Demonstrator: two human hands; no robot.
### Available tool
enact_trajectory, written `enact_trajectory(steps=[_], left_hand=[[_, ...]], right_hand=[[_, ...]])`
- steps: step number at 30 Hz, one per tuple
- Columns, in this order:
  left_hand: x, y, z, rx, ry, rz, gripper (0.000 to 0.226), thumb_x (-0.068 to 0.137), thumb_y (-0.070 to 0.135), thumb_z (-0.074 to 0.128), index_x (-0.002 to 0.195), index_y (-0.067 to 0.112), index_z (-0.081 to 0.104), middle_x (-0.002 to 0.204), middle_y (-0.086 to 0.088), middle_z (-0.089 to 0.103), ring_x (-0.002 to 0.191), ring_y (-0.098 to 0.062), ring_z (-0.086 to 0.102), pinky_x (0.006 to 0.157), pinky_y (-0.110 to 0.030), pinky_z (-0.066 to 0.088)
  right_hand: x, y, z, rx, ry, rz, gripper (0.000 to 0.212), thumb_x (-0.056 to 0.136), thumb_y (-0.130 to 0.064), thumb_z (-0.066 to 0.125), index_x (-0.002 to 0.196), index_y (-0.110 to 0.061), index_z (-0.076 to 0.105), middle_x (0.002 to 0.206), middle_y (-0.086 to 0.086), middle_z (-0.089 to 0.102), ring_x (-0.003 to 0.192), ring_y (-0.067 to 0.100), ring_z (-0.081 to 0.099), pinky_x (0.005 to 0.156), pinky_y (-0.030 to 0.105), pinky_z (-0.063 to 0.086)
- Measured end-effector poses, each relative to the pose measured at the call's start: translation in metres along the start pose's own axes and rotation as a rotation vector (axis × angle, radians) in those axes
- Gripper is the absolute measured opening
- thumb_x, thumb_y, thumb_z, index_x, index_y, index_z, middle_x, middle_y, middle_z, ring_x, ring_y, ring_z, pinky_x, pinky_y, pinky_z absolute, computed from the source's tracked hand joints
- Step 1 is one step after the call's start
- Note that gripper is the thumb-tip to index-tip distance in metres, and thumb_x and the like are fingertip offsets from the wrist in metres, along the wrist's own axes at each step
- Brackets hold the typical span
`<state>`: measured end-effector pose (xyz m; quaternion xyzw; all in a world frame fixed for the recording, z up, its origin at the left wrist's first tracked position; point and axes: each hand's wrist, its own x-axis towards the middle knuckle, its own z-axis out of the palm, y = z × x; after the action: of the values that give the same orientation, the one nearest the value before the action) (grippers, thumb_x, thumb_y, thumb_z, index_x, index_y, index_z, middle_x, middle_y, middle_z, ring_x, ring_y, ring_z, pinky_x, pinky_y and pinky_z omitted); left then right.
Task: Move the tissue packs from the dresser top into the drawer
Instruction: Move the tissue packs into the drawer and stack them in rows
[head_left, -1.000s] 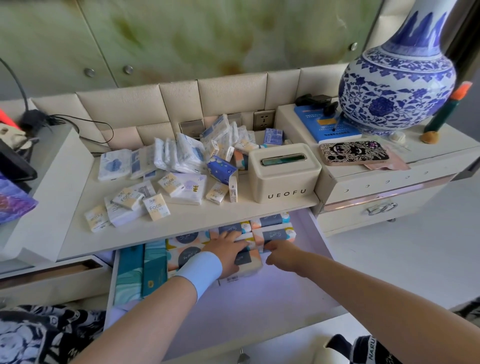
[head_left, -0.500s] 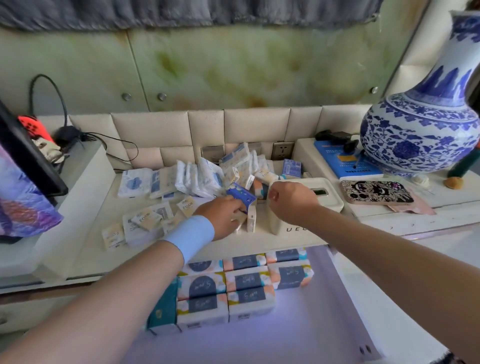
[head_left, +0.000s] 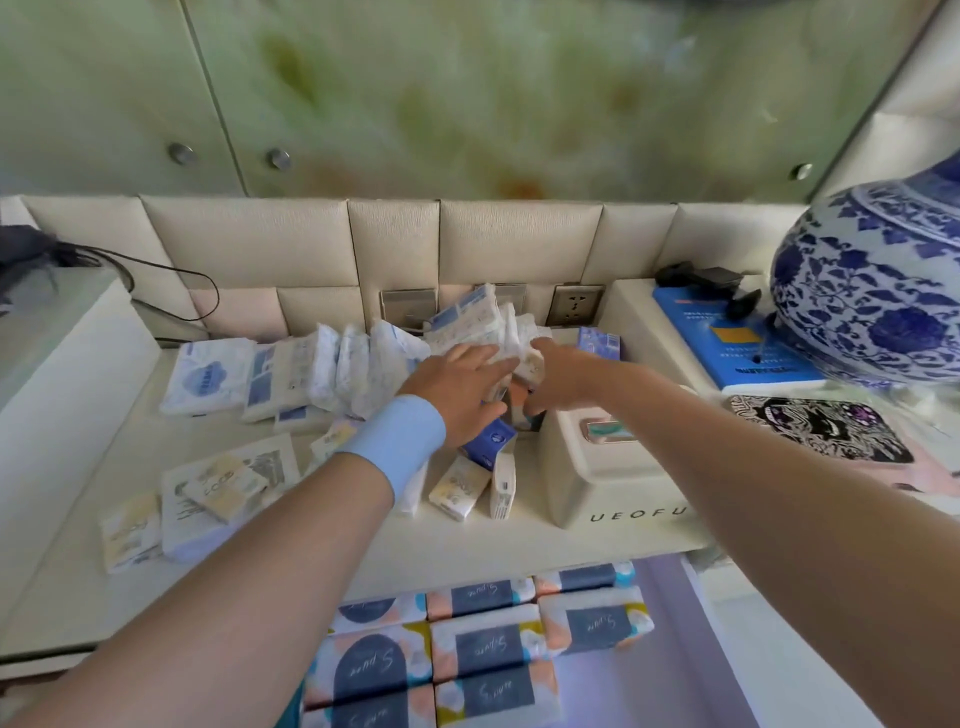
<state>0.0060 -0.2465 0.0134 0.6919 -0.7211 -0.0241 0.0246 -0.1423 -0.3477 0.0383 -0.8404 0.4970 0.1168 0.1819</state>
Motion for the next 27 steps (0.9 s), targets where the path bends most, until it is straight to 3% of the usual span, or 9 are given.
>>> enact_trajectory(steps=[4,7,10,13,16,20,24,27], left_hand=[[0.013,-0.009,0.009,0.039,0.002,-0.037,0.040,0.097,0.041,0.041,0.135,0.032,0.046,0.141,0.001,0.047,0.133,-0.023,0.035,0.102,-0.043,0.038],[0.016,-0.008,0.012,0.037,0.048,-0.046,0.035,0.095,0.037,0.046,0.128,0.031,0.053,0.135,0.002,0.050,0.128,-0.022,0.039,0.102,-0.041,0.038],[0.014,-0.008,0.015,-0.042,0.072,-0.081,0.036,0.093,0.035,0.052,0.129,0.031,0.055,0.139,0.004,0.047,0.131,-0.021,0.036,0.105,-0.040,0.036],[0.008,-0.010,0.017,-0.072,0.076,-0.106,0.042,0.094,0.035,0.052,0.135,0.028,0.053,0.150,0.003,0.037,0.140,-0.021,0.026,0.110,-0.041,0.032],[0.001,-0.009,0.016,-0.180,0.104,-0.124,0.050,0.093,0.034,0.056,0.141,0.026,0.047,0.152,0.002,0.034,0.143,-0.020,0.022,0.114,-0.042,0.030],[-0.006,-0.008,0.008,-0.290,0.132,-0.142,0.057,0.091,0.030,0.060,0.144,0.026,0.040,0.150,0.004,0.037,0.141,-0.019,0.024,0.116,-0.039,0.029],[-0.009,-0.009,0.000,-0.342,0.142,-0.181,0.065,0.087,0.032,0.065,0.146,0.026,0.037,0.151,0.003,0.038,0.142,-0.020,0.024,0.115,-0.041,0.029],[-0.010,-0.007,-0.004,-0.372,0.131,-0.198,0.077,0.084,0.040,0.069,0.149,0.026,0.031,0.152,0.001,0.037,0.142,-0.022,0.025,0.115,-0.042,0.029]], right_hand=[[0.016,-0.010,0.005,-0.161,-0.035,0.040,0.097,0.068,-0.030,0.080,0.147,-0.013,0.026,0.134,0.014,0.050,0.114,0.034,0.053,0.091,0.044,0.052],[0.026,-0.015,0.011,-0.242,-0.008,0.107,0.091,0.081,-0.029,0.073,0.149,-0.002,0.019,0.142,0.020,0.038,0.128,0.039,0.043,0.101,0.046,0.047],[0.021,-0.024,0.011,-0.287,-0.041,0.149,0.099,0.078,-0.032,0.078,0.152,-0.009,0.016,0.150,0.018,0.027,0.136,0.041,0.033,0.106,0.051,0.041],[0.019,-0.026,0.006,-0.346,-0.110,0.068,0.100,0.076,-0.035,0.082,0.152,-0.015,0.022,0.147,0.013,0.035,0.134,0.036,0.037,0.106,0.048,0.042],[0.023,-0.024,0.007,-0.349,-0.067,0.122,0.103,0.063,-0.040,0.081,0.148,-0.019,0.026,0.143,0.013,0.041,0.132,0.037,0.037,0.104,0.055,0.039],[0.014,-0.024,0.005,-0.362,0.007,0.092,0.091,0.069,-0.036,0.078,0.143,-0.020,0.029,0.138,0.011,0.044,0.130,0.037,0.040,0.106,0.065,0.028],[0.009,-0.022,0.006,-0.312,0.077,-0.043,0.082,0.065,-0.034,0.081,0.129,-0.017,0.033,0.114,0.003,0.060,0.109,0.030,0.058,0.104,0.058,0.033],[0.003,-0.021,0.000,-0.323,0.166,-0.122,0.078,0.062,-0.040,0.081,0.122,-0.019,0.036,0.101,-0.001,0.059,0.096,0.026,0.058,0.098,0.054,0.035]])
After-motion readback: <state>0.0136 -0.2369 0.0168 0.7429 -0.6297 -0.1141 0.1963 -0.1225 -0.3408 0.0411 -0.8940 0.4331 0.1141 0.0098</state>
